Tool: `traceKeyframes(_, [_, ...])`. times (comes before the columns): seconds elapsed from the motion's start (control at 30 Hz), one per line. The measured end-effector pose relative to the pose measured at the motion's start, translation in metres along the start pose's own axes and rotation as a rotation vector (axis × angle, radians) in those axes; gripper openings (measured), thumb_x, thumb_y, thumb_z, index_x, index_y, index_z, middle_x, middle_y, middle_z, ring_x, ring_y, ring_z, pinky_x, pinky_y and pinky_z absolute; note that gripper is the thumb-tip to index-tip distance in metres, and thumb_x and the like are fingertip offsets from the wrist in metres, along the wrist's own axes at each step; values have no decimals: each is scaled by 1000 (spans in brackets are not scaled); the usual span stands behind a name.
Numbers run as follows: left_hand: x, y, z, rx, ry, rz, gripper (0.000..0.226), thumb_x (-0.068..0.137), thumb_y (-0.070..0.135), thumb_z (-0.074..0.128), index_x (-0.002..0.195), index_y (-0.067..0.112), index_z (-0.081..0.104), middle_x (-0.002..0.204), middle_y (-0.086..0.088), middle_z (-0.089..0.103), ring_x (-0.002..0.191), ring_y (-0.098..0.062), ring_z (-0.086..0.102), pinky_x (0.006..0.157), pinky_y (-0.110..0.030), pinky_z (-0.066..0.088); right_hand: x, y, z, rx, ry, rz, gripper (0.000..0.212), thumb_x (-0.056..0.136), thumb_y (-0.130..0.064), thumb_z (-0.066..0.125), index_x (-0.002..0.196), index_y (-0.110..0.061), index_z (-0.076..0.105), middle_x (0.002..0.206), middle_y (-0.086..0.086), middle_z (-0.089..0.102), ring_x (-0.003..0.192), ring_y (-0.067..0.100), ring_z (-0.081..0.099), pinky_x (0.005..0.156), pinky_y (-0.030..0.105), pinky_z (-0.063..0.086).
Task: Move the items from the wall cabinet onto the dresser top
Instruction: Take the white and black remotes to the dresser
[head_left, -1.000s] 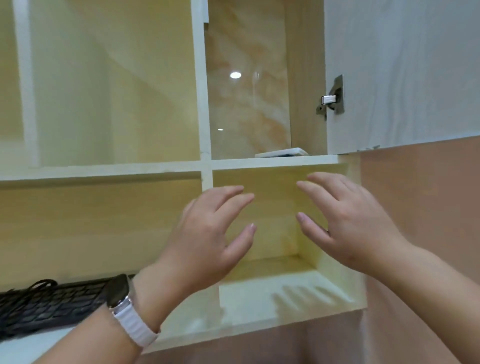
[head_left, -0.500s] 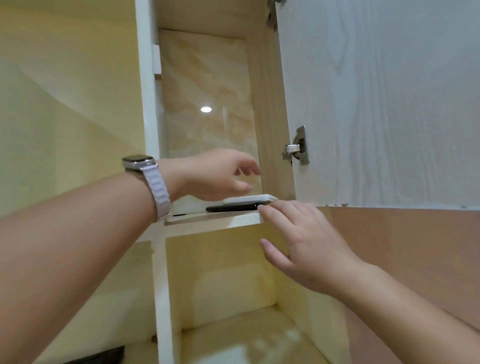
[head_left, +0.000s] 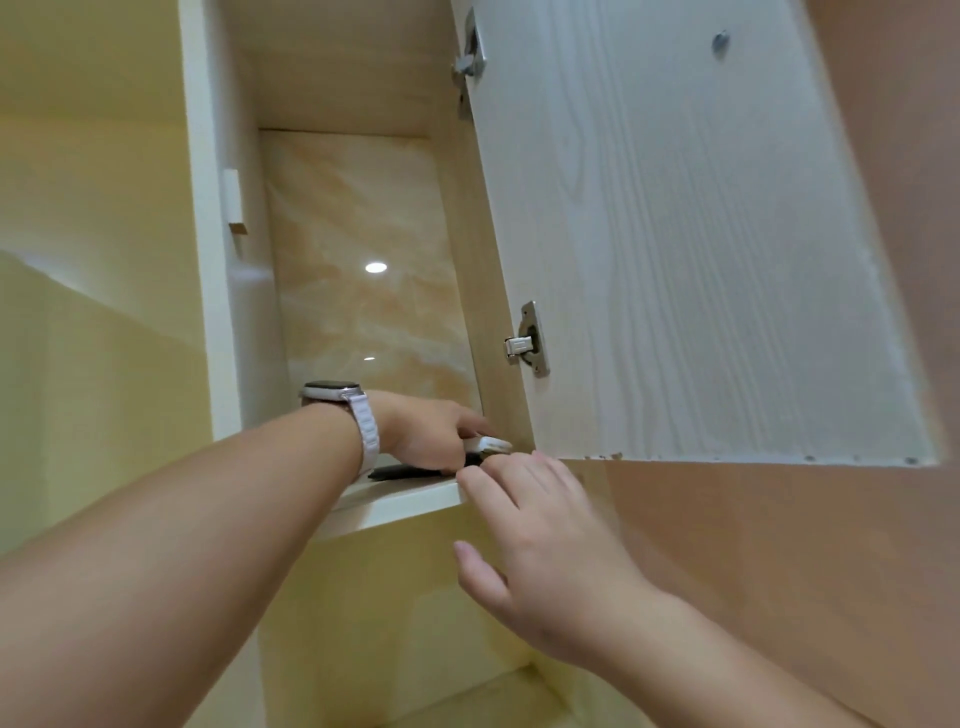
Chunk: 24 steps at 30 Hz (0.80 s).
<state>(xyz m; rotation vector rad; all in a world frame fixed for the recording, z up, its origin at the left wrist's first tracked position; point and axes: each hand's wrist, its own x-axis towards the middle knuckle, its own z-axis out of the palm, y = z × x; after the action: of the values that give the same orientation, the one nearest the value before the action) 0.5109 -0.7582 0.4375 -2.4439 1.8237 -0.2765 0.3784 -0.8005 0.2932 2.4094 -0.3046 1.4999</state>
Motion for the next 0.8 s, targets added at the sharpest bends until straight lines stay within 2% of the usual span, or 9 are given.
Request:
traceKeyframes(0.1, [-11, -2, 1, -20, 27, 31, 62, 81, 9, 54, 139, 30, 47, 133, 5, 57, 116, -16, 53, 102, -32, 43, 0, 0, 0, -16, -1, 0, 48, 81, -46, 47, 118, -17, 57, 106, 1, 60, 103, 24, 55, 106, 41, 37])
traceKeyframes(0.17, [-24, -3, 1, -5, 65, 61, 58, 81, 9, 51, 135, 31, 49, 126, 7, 60, 111, -16, 55, 98, -33, 46, 1, 0, -1, -19, -4, -6, 48, 81, -45, 48, 118, -17, 57, 107, 1, 60, 103, 24, 55, 105, 40, 36])
traceKeyframes(0.3, [-53, -2, -1, 0, 141, 90, 55, 81, 6, 51, 129, 33, 50, 108, 13, 58, 97, -14, 58, 76, -25, 49, 0, -1, -2, -24, -15, -2, 48, 82, -45, 46, 118, -15, 57, 109, 3, 60, 103, 25, 54, 102, 39, 35])
traceKeyframes(0.47, [-81, -10, 4, -12, 279, 102, 42, 83, 15, 60, 120, 35, 59, 105, 17, 61, 99, -12, 62, 90, -34, 52, -2, -3, -3, -8, -5, 4, 53, 82, -46, 44, 123, -14, 55, 113, 4, 59, 107, 24, 51, 103, 43, 39])
traceKeyframes(0.6, [-89, -21, 18, 26, 430, 118, 17, 88, 26, 63, 105, 28, 67, 99, 11, 60, 92, -14, 60, 83, -36, 51, -3, -4, -8, 17, -63, 12, 61, 83, -53, 33, 130, -18, 49, 122, 3, 54, 118, 22, 43, 110, 40, 28])
traceKeyframes(0.63, [-88, -22, 21, 55, 480, 125, 6, 90, 28, 62, 94, 27, 66, 92, 11, 57, 87, -15, 57, 79, -36, 49, -2, -5, -10, 21, -77, 20, 63, 83, -55, 29, 131, -20, 48, 125, 1, 52, 120, 20, 40, 111, 37, 25])
traceKeyframes(0.7, [-87, -24, 27, 98, 608, 131, 21, 92, 27, 58, 72, 23, 51, 78, 10, 49, 74, -17, 50, 66, -35, 42, 0, -5, -13, 26, -104, 33, 61, 84, -57, 27, 131, -24, 47, 126, -3, 51, 119, 18, 40, 107, 32, 25])
traceKeyframes(0.77, [-88, -23, 30, 97, 735, 117, 30, 94, 26, 54, 67, 22, 41, 73, 9, 45, 66, -14, 45, 59, -34, 34, 5, -4, -16, 49, -117, 47, 54, 86, -57, 30, 127, -27, 49, 122, -7, 52, 116, 17, 43, 101, 29, 26])
traceKeyframes(0.8, [-91, -21, 32, 90, 790, 117, 28, 95, 26, 53, 69, 22, 42, 72, 8, 46, 65, -14, 46, 58, -34, 34, 7, -4, -17, 63, -111, 49, 50, 88, -57, 32, 124, -27, 50, 119, -8, 53, 114, 16, 45, 99, 29, 28])
